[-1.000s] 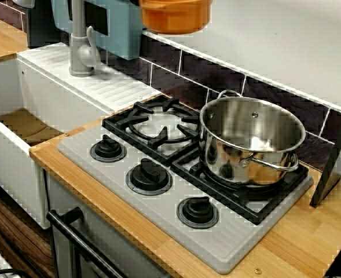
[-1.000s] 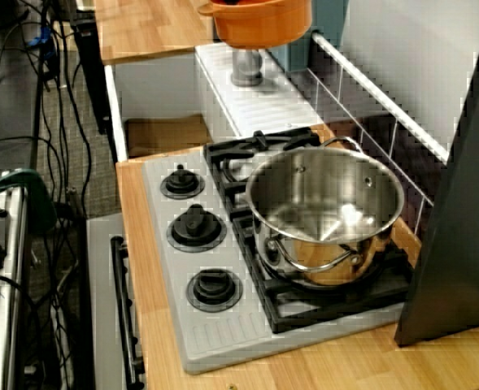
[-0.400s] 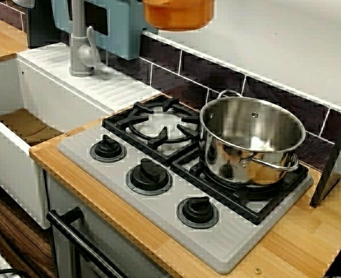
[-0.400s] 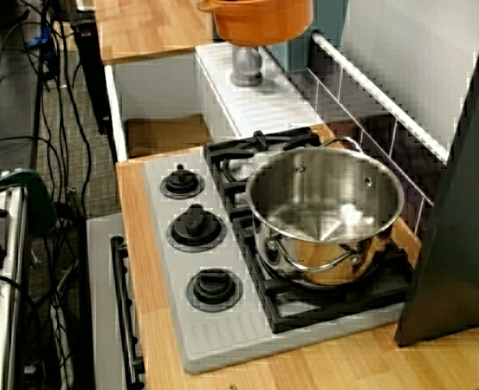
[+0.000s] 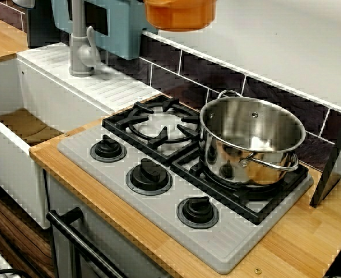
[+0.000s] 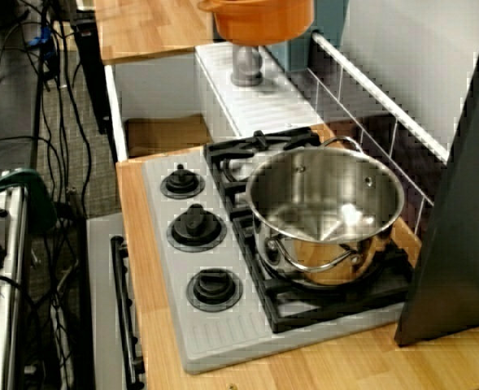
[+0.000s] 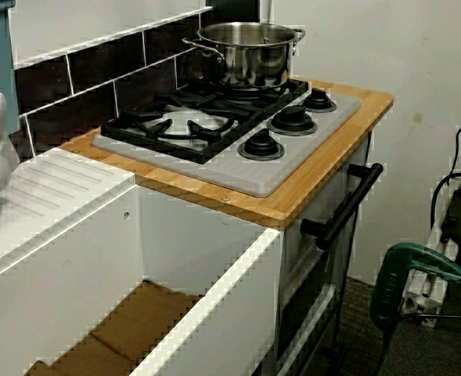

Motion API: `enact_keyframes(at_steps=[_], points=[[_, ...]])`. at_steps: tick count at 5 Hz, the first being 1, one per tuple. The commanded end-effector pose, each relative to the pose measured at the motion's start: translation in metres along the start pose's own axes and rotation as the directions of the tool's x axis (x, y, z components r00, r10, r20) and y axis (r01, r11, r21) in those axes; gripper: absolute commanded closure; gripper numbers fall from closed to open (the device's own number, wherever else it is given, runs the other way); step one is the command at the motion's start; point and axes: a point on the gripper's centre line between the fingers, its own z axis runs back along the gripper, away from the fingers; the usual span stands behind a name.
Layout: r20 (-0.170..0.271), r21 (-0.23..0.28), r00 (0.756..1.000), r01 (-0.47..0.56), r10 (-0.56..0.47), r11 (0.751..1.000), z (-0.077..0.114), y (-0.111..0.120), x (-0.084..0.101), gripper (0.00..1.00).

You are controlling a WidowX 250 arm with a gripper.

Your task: Lift pot from stove

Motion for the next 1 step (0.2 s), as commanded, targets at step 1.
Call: enact_keyframes(at_steps=[1], points=[[-0.039, 0.018, 0.999, -0.007, 0.007, 1.000, 0.0154, 0.0032, -0.0107, 1.00]])
